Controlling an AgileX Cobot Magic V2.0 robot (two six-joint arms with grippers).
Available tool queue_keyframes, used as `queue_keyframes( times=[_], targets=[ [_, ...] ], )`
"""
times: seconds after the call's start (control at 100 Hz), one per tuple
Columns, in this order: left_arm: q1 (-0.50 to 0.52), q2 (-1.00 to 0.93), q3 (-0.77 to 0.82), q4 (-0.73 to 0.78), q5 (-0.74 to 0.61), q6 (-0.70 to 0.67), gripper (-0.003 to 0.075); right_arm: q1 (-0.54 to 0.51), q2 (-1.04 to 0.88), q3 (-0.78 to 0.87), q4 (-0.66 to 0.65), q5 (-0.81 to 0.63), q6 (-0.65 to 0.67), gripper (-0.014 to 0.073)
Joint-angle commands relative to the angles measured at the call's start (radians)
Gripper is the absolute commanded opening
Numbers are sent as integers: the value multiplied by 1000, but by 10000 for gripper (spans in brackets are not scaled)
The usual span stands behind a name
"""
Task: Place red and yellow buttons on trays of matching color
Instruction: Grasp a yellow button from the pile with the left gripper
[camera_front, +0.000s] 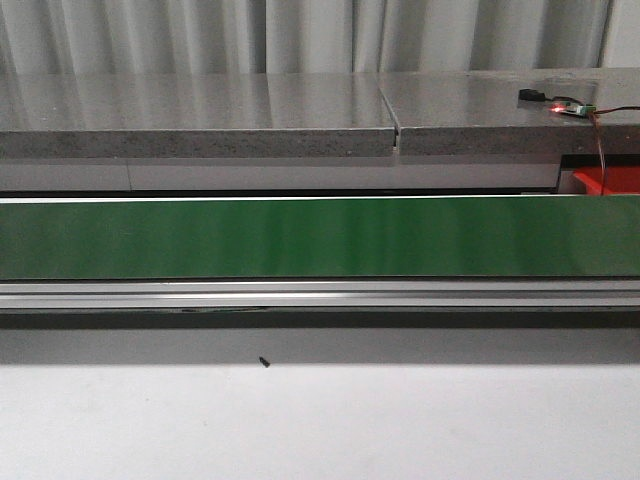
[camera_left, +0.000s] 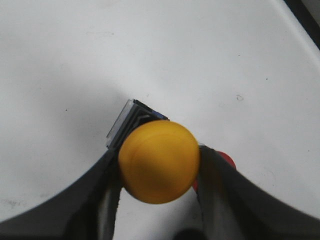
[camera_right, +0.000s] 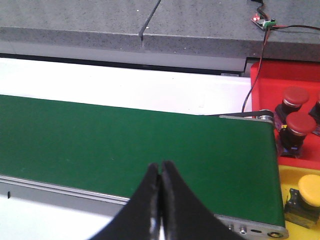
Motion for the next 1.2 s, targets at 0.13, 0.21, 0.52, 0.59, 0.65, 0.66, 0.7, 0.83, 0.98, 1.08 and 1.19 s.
queue_keyframes(
  times=[0.13,0.21,0.52,0.59,0.65,0.66,0.7,0.83,0.98,1.08,1.19],
  targets=[
    [-6,-195,120,-35,-86,63,209,2,-3,-27,19,-53,-10,-67],
    [-6,-263,191,-90,-119,108,209,2,-3,-27,19,-53,-10,-67],
    [-83,-420,406,-127,-146,179,209,2,-3,-27,19,-53,-10,-67],
    [-109,-426,433,-127,-146,179,209,2,-3,-27,19,-53,-10,-67],
    [-131,-426,448,-127,-146,179,209,2,-3,-27,19,-53,-10,-67],
    [-134,-426,448,-127,-148,179,209,2,-3,-27,19,-53,-10,-67],
    [-145,-426,458,-127,-153,179,209,2,-3,-27,19,-53,-10,-67],
    [-169,-426,475,-127,-163,179,209,2,-3,-27,19,-53,-10,-67],
    [-169,-421,480,-127,-146,179,211,2,-3,-27,19,-53,-10,-67],
    [-169,-421,480,-120,-137,181,252,2,-3,-27,19,-53,-10,-67],
    [-169,-421,480,-120,-127,188,372,2,-3,-27,19,-53,-10,-67]
  ],
)
